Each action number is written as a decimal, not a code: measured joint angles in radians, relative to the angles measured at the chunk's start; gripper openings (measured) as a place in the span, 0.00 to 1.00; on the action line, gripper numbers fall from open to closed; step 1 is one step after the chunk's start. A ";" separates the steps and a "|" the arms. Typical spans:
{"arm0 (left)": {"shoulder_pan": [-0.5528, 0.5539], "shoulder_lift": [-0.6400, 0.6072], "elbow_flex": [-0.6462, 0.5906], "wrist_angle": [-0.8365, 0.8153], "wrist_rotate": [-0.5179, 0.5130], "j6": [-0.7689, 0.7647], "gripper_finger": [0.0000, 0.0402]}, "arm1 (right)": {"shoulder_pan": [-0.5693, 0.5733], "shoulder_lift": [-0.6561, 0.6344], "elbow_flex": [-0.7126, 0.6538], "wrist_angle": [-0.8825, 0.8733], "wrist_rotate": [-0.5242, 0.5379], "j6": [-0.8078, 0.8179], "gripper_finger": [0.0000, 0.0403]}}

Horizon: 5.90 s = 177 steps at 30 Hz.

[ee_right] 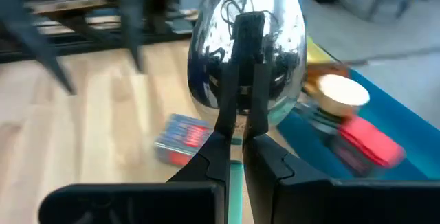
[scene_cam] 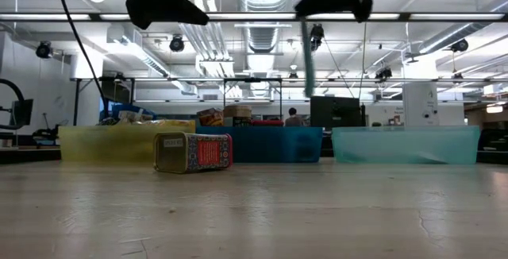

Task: Pick & Place Food Item
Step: Put the light green spoon into the green bin, then put the red seasoning into the blue bin

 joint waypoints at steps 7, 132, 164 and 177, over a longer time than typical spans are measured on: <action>0.019 -0.008 0.000 -0.025 -0.001 0.016 0.66 | -0.165 -0.211 0.000 -0.358 -0.007 0.112 0.04; 0.573 0.053 0.193 -0.577 0.580 0.064 0.66 | -0.740 -0.111 0.120 -0.855 -0.517 -0.061 0.66; 0.534 0.190 0.224 -0.405 0.840 -0.280 0.66 | -0.552 -0.120 -0.125 -0.509 -0.367 -0.023 0.66; 0.537 0.190 0.224 -0.420 0.742 -0.555 0.66 | -0.489 -0.120 -0.169 -0.472 -0.371 -0.044 0.66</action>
